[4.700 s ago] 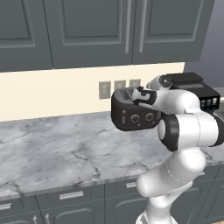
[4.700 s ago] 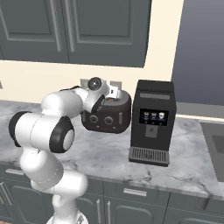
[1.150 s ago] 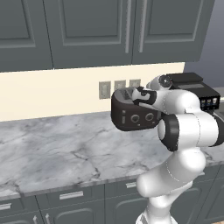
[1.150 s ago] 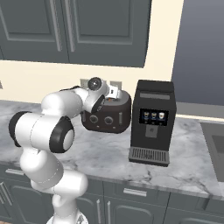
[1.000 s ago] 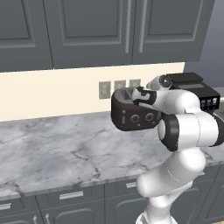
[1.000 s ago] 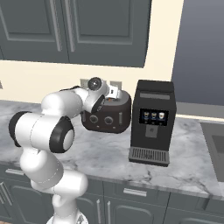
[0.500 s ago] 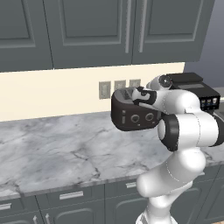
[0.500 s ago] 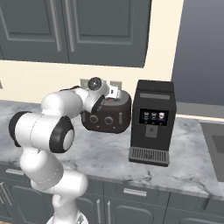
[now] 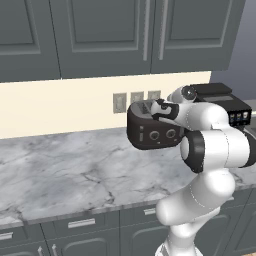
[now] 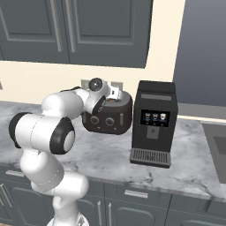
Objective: Start the toaster. Once the lever pops up, take the bread to the plate on the dining counter.
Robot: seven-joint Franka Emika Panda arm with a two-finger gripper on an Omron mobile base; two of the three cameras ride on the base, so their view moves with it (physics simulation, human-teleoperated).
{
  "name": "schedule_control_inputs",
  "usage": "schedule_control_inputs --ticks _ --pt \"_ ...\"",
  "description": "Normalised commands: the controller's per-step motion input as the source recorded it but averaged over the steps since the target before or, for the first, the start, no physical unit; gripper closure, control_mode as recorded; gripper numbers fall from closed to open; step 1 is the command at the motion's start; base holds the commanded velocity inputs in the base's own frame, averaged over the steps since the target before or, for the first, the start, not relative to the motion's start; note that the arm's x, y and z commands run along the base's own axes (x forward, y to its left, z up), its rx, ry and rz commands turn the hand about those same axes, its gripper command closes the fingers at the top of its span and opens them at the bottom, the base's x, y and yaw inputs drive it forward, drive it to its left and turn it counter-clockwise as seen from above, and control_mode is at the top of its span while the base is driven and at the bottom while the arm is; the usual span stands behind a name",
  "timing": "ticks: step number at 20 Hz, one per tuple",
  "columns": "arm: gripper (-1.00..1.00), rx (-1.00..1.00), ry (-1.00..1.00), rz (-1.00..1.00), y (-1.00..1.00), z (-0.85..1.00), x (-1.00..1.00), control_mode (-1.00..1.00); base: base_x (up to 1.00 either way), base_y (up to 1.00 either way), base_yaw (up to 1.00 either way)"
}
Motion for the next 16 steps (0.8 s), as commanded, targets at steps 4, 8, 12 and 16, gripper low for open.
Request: schedule_control_inputs --ticks 4,8,12,16 --pt "-1.0 0.0 0.0 0.0 0.0 0.0 0.0 -1.0 0.0 0.0 0.0" --pt "-1.0 0.0 0.0 0.0 0.0 0.0 0.0 -1.0 0.0 0.0 0.0" --pt "-1.0 0.0 0.0 0.0 0.0 0.0 0.0 -1.0 0.0 0.0 0.0" --pt "-1.0 0.0 0.0 0.0 0.0 0.0 0.0 -1.0 0.0 0.0 0.0"
